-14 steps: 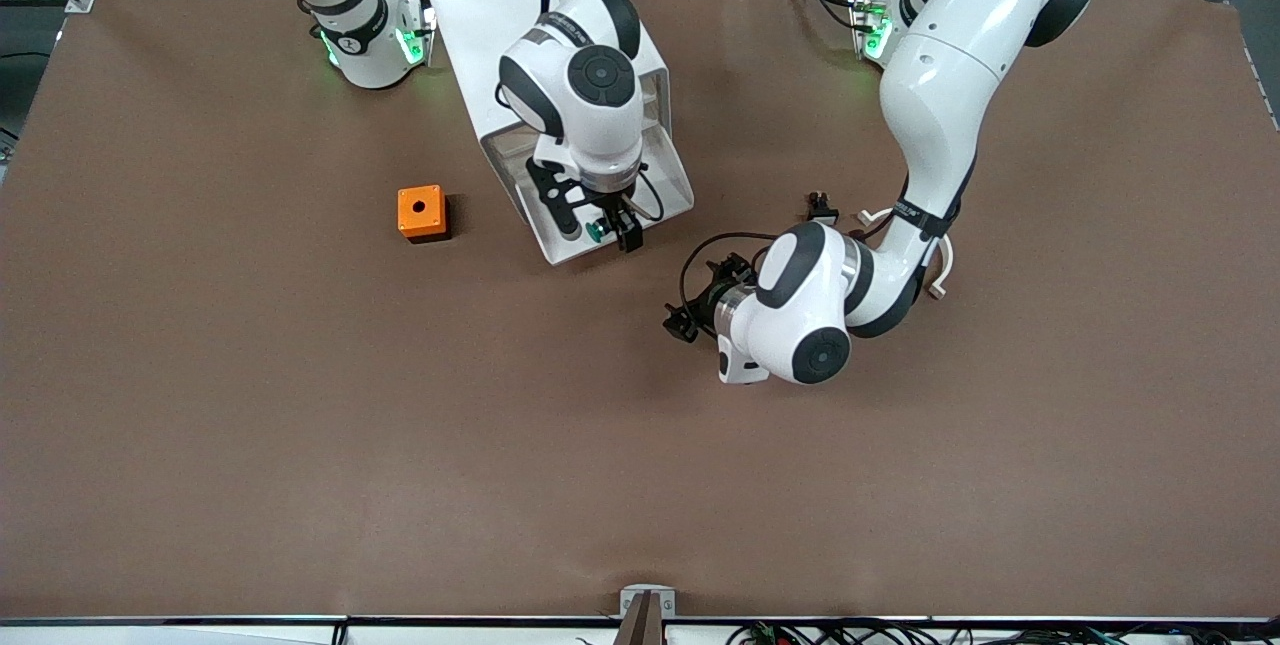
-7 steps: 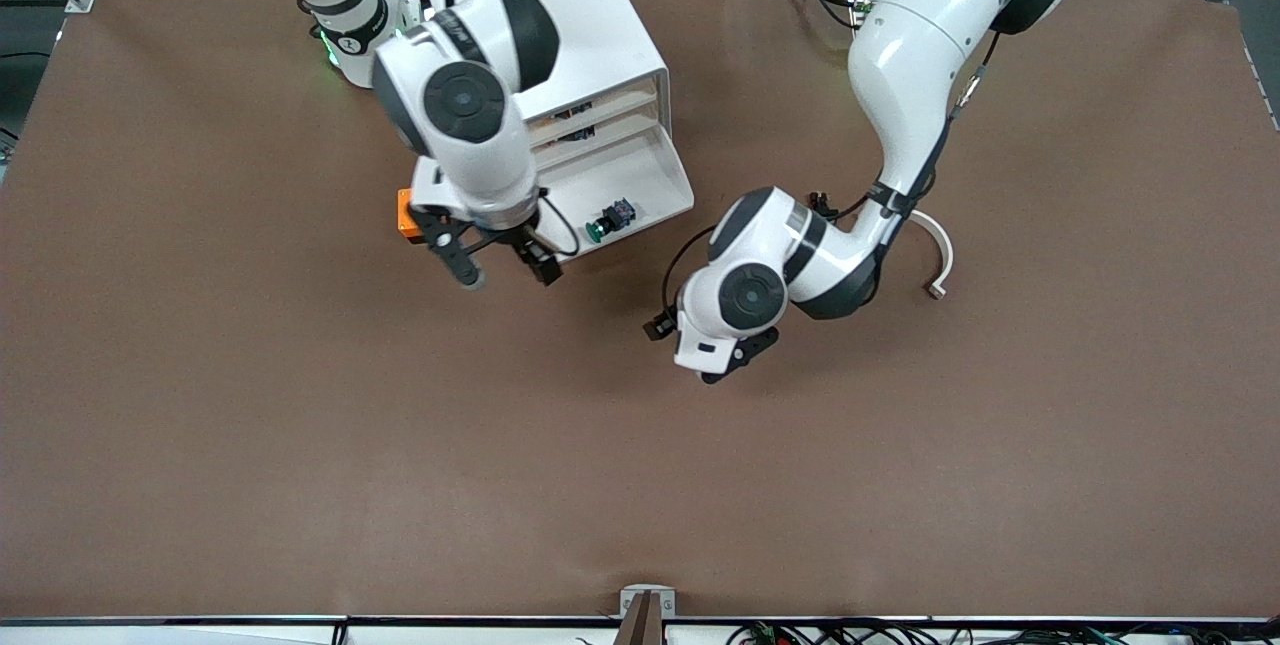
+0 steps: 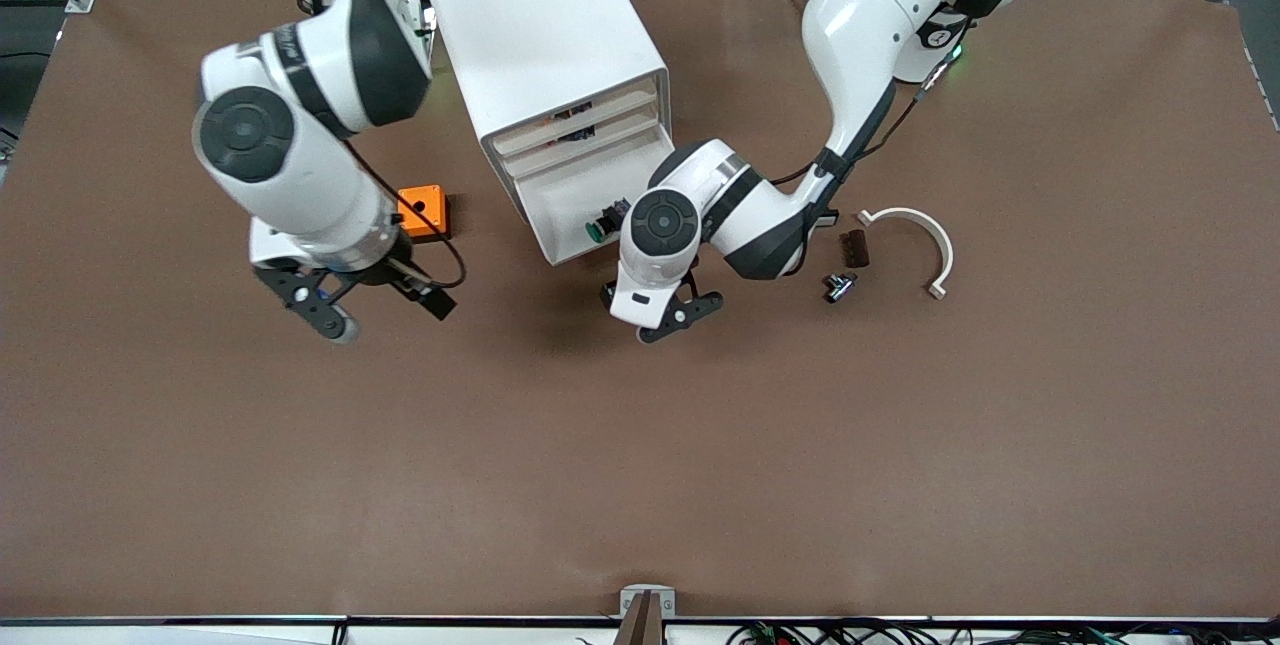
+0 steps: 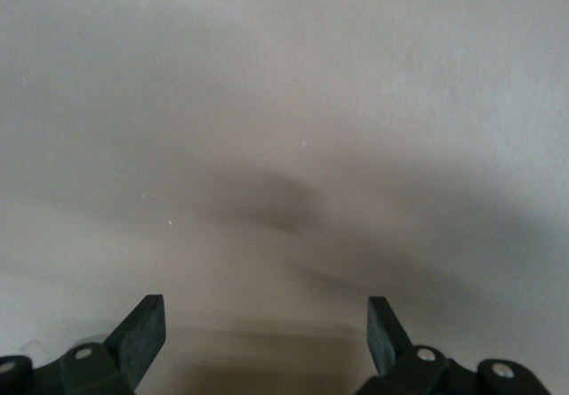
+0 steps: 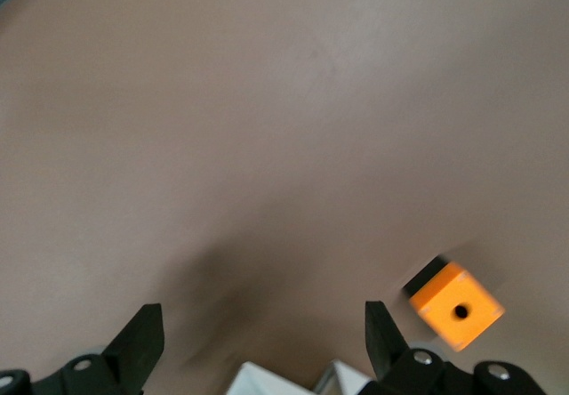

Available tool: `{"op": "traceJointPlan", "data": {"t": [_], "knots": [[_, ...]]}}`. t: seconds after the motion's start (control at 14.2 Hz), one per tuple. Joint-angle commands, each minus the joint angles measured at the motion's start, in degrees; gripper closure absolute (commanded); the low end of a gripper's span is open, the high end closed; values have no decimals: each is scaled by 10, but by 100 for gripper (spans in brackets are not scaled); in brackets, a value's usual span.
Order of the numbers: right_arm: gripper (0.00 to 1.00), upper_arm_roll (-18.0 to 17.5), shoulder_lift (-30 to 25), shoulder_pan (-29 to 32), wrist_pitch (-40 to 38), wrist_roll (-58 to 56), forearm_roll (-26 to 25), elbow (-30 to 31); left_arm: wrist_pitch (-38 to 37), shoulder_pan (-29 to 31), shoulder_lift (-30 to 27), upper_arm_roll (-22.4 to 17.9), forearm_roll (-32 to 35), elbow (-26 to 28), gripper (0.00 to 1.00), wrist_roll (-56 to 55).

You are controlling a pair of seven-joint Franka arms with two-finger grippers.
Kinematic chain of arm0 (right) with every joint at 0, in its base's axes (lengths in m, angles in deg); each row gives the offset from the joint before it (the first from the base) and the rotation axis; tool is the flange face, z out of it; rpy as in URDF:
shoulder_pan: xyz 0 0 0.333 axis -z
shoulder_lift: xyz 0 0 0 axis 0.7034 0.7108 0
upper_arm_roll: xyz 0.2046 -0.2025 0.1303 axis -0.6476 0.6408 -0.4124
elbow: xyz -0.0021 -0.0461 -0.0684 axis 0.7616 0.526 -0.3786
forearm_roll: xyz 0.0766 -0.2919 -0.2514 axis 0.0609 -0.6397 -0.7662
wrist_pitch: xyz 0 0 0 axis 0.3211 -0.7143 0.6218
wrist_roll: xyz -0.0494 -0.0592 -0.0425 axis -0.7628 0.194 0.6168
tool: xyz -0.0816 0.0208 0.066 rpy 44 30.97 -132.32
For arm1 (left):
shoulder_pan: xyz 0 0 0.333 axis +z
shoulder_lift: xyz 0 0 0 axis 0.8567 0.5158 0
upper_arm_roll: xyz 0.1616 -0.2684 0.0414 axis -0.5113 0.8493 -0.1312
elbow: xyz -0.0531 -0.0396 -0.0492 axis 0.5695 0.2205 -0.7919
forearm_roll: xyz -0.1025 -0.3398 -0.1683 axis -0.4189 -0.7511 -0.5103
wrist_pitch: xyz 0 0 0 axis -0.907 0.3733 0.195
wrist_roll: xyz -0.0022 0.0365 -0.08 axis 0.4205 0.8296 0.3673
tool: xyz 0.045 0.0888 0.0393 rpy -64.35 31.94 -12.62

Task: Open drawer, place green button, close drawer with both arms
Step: 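Withdraw the right gripper while the left gripper pushes the drawer shut, then push the drawer fully into the cabinet with the left gripper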

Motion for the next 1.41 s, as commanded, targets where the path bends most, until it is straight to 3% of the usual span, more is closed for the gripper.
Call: {"op": "traceJointPlan", "data": {"t": [0.0,0.42,0.63,0.99,1.34], "knots": [[0,-11,-26,56,-14,-108,12,8,12,-19,-13,-6,13,31,0,-19],[0,-11,-52,155,-42,-307,14,13,13,-54,-17,-2,10,70,0,-39],[0,-11,-68,195,-52,-394,25,18,13,-60,-14,23,0,72,0,-48],[0,-9,-123,232,-72,-501,27,41,13,-60,-11,56,-63,72,0,-48],[0,-10,-187,245,-74,-525,26,79,21,-58,-4,68,-135,89,0,-39]]}}
